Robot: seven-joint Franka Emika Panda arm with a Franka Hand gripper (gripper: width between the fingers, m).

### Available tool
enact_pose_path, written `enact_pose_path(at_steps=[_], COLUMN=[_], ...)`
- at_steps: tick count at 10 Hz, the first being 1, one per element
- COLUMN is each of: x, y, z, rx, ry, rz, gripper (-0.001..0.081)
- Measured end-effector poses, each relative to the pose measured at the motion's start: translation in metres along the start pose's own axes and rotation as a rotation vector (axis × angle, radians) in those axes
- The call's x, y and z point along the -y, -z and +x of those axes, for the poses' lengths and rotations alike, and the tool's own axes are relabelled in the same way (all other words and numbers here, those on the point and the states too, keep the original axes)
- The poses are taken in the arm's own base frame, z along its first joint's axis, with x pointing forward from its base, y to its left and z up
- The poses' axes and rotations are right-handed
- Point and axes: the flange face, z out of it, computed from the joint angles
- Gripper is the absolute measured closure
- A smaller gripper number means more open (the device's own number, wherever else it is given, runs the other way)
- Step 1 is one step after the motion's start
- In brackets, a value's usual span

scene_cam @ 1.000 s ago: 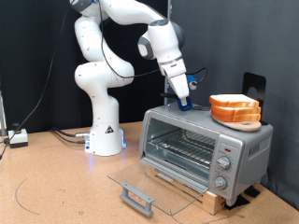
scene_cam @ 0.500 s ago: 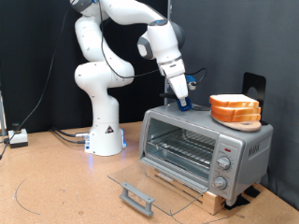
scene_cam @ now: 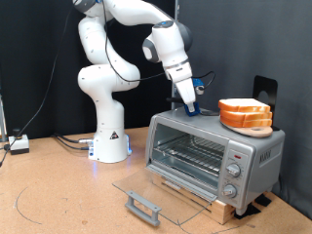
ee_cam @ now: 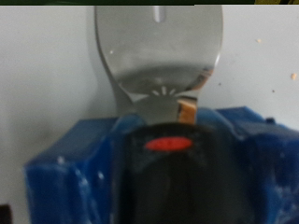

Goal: Make a piece of toast with the oven

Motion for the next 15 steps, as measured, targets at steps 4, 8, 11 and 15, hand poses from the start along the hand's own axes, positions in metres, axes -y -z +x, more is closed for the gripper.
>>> enact_pose_path(at_steps=[4,8,11,15], x=[-0.001,0.002,0.005,0.006], y=[-0.004,-0.014,-0.017,-0.015], z=[-0.001,0.000,-0.001,0.001], rx=[-0.035,-0.064,-0.061,-0.082], ry=[-0.006,0.013,0.010,0.007], rz=[0.037,0.016,0.024,0.043], gripper=[0.0001,-0.0001,-0.0001,0.0293])
